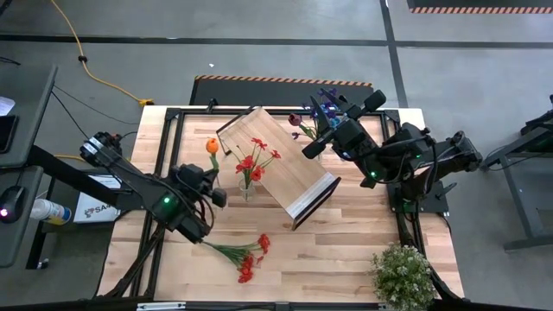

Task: Pick and place flowers into a vace then onto a shelf
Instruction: Put the light orange flower into the bottom transparent vase

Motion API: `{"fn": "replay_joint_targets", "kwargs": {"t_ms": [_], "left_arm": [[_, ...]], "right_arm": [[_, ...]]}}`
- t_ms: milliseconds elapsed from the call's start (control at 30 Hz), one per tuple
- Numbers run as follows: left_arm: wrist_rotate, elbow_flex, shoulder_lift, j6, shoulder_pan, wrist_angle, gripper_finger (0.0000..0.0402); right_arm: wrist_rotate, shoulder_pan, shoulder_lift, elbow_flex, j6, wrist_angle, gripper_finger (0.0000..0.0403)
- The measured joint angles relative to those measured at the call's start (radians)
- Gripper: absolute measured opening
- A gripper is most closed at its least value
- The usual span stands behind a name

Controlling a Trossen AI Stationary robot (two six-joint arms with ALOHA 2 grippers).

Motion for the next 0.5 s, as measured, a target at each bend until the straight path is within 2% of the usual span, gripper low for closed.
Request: {"fn": "replay_joint_targets", "kwargs": {"t_ms": [333, 500], "left_arm": [[-0.135, 0.196, -0.001, 0.223, -0.001, -0.002, 0.0030], [-0.255, 0.297, -0.001, 0.342, -0.037, -0.001, 0.0030]], "right_arm": [[-0.002, 0.000, 0.000, 0.000, -0.001, 0.000, 0.0099], [0.000, 0.000, 0.000, 0.000, -0.026, 0.000, 0.0099]]}}
